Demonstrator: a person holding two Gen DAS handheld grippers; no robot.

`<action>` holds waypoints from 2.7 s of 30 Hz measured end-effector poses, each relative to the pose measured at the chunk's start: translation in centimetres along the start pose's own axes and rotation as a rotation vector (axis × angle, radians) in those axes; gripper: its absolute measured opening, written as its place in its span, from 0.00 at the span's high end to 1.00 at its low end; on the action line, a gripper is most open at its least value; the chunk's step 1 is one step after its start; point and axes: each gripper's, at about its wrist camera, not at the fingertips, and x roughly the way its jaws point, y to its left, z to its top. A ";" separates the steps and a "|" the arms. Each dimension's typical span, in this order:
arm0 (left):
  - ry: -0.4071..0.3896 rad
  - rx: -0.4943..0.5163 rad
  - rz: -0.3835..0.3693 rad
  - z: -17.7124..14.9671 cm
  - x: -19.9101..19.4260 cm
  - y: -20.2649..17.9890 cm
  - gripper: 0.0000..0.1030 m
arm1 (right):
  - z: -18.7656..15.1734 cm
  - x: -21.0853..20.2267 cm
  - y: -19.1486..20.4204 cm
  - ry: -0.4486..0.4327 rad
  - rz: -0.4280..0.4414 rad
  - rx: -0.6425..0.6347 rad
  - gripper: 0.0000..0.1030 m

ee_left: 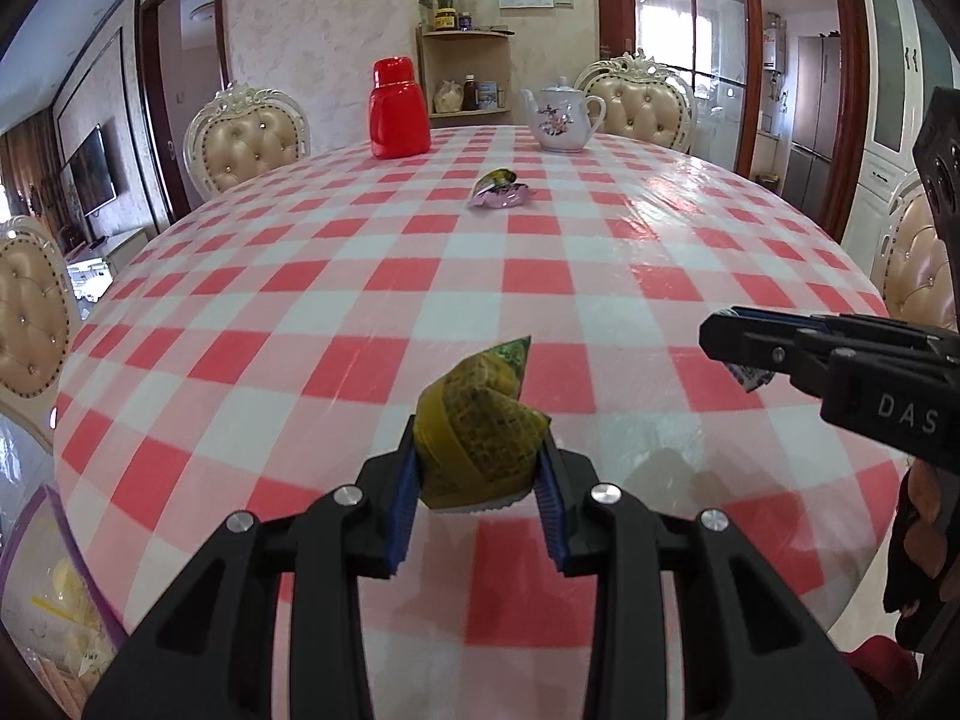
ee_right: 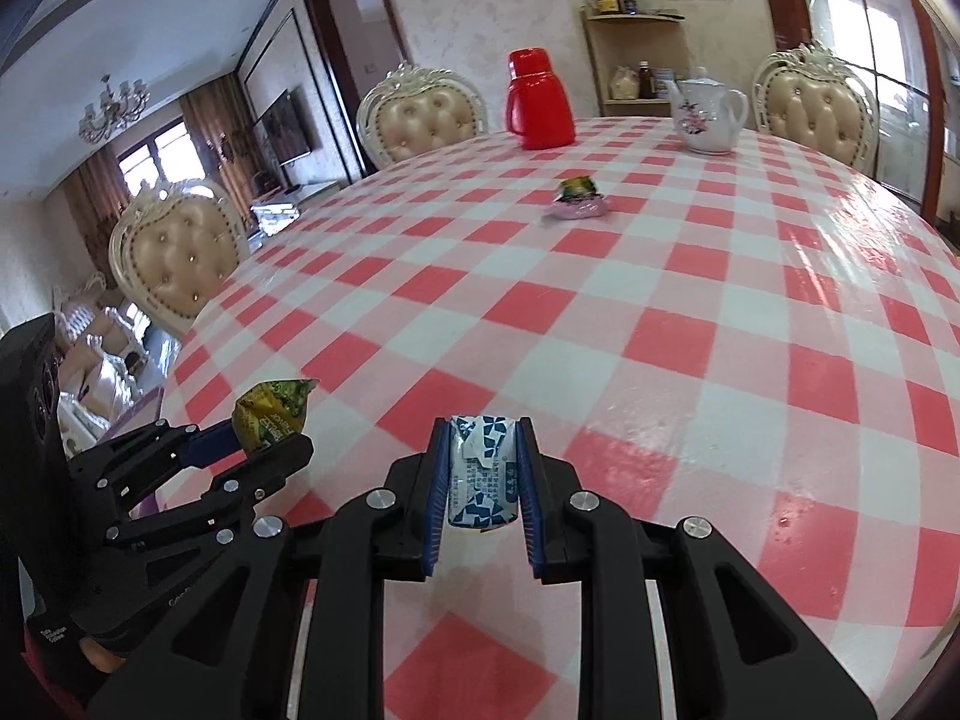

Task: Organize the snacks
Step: 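Lift the yellow-green snack with the left gripper while the right holds the candy, then carry both snacks to the clear box and open both grippers, then move both grippers back over the last snacks on the table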

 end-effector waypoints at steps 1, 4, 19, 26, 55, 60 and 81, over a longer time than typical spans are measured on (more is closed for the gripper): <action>0.003 -0.003 0.003 -0.2 -0.1 0.3 0.66 | -0.1 0.1 0.3 0.005 0.001 -0.005 0.79; 0.008 -0.009 0.009 -0.5 -0.1 0.7 0.66 | -0.4 0.4 0.9 0.018 0.003 -0.016 0.79; -0.006 -0.039 0.074 -2.6 -3.6 4.5 0.65 | -1.2 2.0 7.8 0.074 0.091 -0.154 0.79; -0.041 -0.077 0.144 -2.2 -5.9 8.1 0.64 | -1.0 2.3 12.0 0.077 0.138 -0.242 0.79; 0.268 -0.044 0.375 -8.3 -11.6 25.3 0.38 | -5.5 3.1 31.8 0.195 0.608 -0.594 0.66; 0.171 -0.193 0.484 -7.6 -14.9 28.4 0.14 | -3.8 3.4 28.5 0.165 0.578 -0.472 0.47; 0.022 -0.362 -0.068 9.6 6.4 6.6 0.02 | 3.8 4.1 -8.4 -0.033 -0.145 0.311 0.16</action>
